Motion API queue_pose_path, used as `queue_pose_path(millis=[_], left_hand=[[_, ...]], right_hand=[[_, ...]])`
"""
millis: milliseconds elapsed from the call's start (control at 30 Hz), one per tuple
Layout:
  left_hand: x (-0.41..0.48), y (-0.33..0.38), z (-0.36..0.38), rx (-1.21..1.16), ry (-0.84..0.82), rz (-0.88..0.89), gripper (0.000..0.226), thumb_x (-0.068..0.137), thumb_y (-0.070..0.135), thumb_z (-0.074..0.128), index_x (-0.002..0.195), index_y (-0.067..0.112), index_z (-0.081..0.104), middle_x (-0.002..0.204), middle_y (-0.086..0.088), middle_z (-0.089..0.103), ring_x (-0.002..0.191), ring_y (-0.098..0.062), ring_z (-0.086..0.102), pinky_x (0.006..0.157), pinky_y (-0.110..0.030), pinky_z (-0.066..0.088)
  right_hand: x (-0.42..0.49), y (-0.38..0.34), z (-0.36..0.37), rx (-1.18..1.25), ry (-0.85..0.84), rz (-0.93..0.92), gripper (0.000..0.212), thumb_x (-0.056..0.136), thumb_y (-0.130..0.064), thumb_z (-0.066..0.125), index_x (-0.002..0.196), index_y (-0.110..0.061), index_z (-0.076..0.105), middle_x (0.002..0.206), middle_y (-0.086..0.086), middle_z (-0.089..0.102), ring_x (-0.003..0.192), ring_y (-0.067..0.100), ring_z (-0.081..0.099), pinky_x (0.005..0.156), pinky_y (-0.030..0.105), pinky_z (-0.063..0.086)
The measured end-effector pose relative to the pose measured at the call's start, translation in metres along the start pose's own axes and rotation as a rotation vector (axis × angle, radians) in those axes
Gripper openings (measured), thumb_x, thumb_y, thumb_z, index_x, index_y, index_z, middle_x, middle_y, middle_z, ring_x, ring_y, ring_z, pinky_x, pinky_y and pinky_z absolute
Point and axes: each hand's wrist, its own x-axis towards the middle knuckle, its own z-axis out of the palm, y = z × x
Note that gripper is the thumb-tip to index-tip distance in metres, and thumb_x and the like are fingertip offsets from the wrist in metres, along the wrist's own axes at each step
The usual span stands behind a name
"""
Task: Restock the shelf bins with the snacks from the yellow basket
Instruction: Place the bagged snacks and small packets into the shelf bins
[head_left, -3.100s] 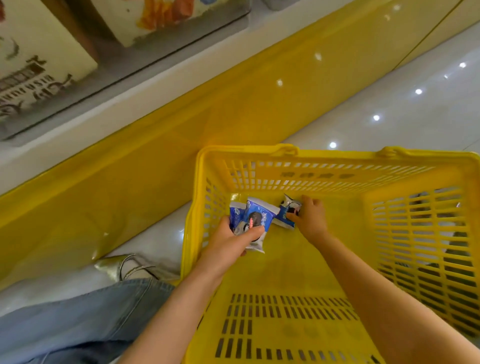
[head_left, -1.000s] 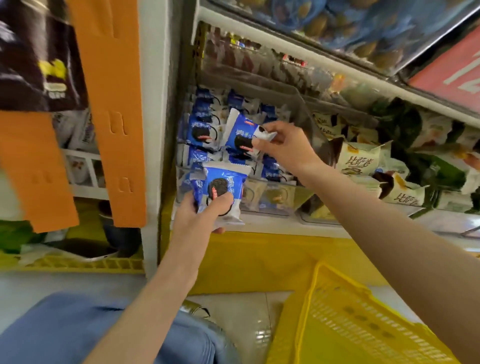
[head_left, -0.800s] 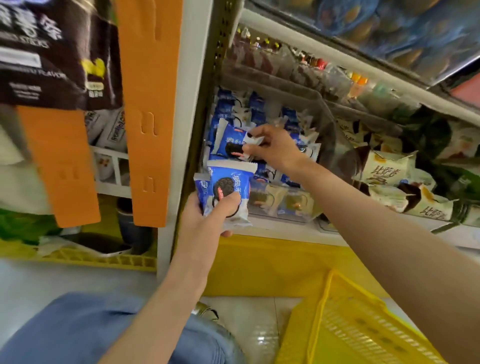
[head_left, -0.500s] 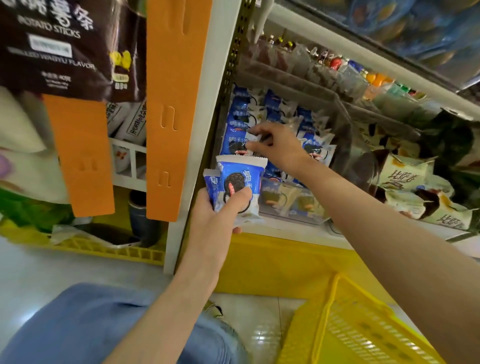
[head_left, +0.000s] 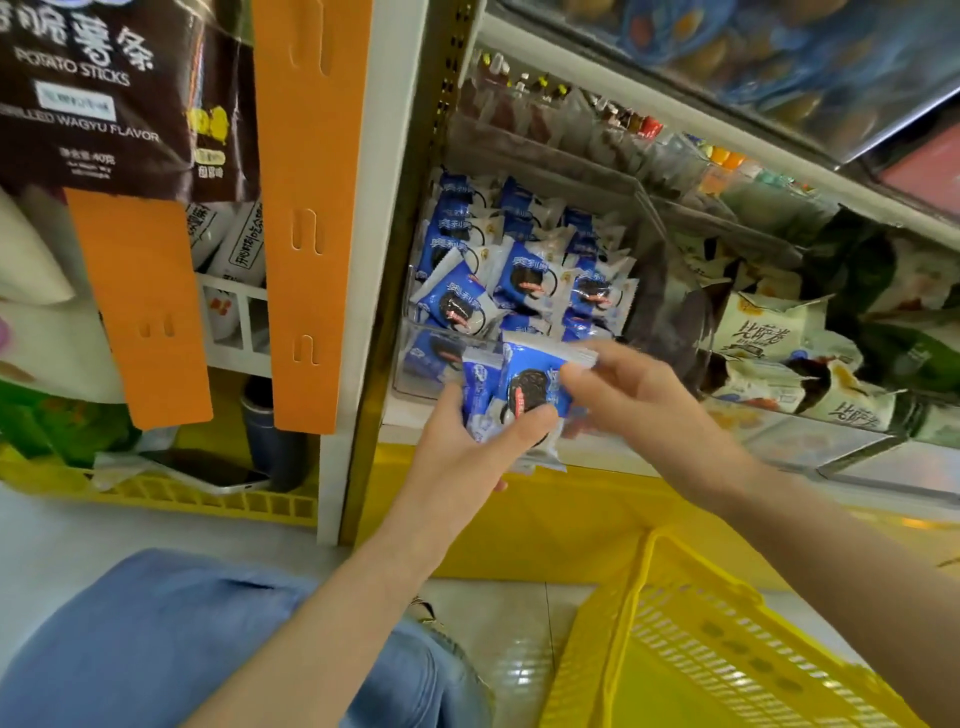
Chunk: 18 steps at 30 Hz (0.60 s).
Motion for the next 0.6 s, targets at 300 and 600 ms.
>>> queue_pose_path(millis=[300, 600], left_hand=[[-0.001, -0.002, 0.001, -0.118, -0.053, 0.045, 0.057, 0.062, 0.055, 0.063, 0.111, 0.028, 0.054, 0.085, 0.016, 0.069, 0.071, -0.003, 0.064, 0.052, -0.021, 0.051], [0.009, 0.008, -0.017, -0.105, 0.135, 0.168, 0.062, 0.058, 0.05, 0.064, 0.116, 0.028, 0.053, 0.102, 0.007, 0.067, 0.08, -0.006, 0.067, 0.054, -0.021, 0.052]], right_hand=[[-0.005, 0.005, -0.003, 0.22, 0.054, 0.162, 0.043, 0.071, -0.036, 0.066, 0.102, -0.007, 0.062, 0.076, -0.006, 0.071, 0.068, 0.004, 0.066, 0.066, 0.018, 0.053], [0.012, -0.008, -0.01, 0.151, -0.082, 0.184, 0.043, 0.059, -0.029, 0.076, 0.099, -0.019, 0.064, 0.086, -0.007, 0.074, 0.078, 0.005, 0.07, 0.063, 0.012, 0.052]])
